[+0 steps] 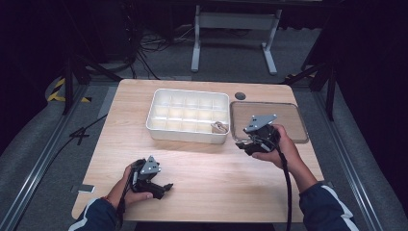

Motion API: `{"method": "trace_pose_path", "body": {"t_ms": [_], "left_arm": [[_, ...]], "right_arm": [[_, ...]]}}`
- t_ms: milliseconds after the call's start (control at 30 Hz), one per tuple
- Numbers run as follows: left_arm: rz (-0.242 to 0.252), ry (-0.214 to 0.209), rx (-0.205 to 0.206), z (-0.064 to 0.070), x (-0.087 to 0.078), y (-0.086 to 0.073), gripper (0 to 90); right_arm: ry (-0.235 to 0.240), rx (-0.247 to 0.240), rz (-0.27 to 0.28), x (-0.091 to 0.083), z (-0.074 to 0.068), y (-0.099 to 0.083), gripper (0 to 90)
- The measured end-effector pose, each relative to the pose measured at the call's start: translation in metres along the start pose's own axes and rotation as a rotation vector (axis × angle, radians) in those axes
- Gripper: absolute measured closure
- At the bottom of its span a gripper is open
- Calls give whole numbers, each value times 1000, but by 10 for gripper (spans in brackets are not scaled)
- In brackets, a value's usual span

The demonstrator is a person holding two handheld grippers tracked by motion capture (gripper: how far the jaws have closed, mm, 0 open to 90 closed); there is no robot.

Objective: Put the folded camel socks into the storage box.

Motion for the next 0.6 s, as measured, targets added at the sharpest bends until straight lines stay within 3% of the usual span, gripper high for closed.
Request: {"method": "trace_pose_path", "body": {"t_ms": [200, 467, 567, 600], "left_arm": [[1, 0, 0, 0, 0, 0, 81], [1, 0, 1, 0, 0, 0, 81], [1, 0, 0, 0, 0, 0, 81], [1, 0, 0, 0, 0, 0, 81]], "right_arm": [[-32, 4, 11, -6, 2, -9, 361], [-41, 29, 37, -13, 3, -24, 305], [-106, 50, 32, -14, 7, -30, 265], [-103, 45, 34, -15, 6, -32, 264]]}}
Point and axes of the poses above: each handheld gripper's, and its own axes: x roughly forward along the jaws, y roughly out of its top, z roughly to its right, the point moved 10 cm from there along x, roughly forward along the jaws, and after that the axes turned 12 degrees about -z, right-handed, at the moved point
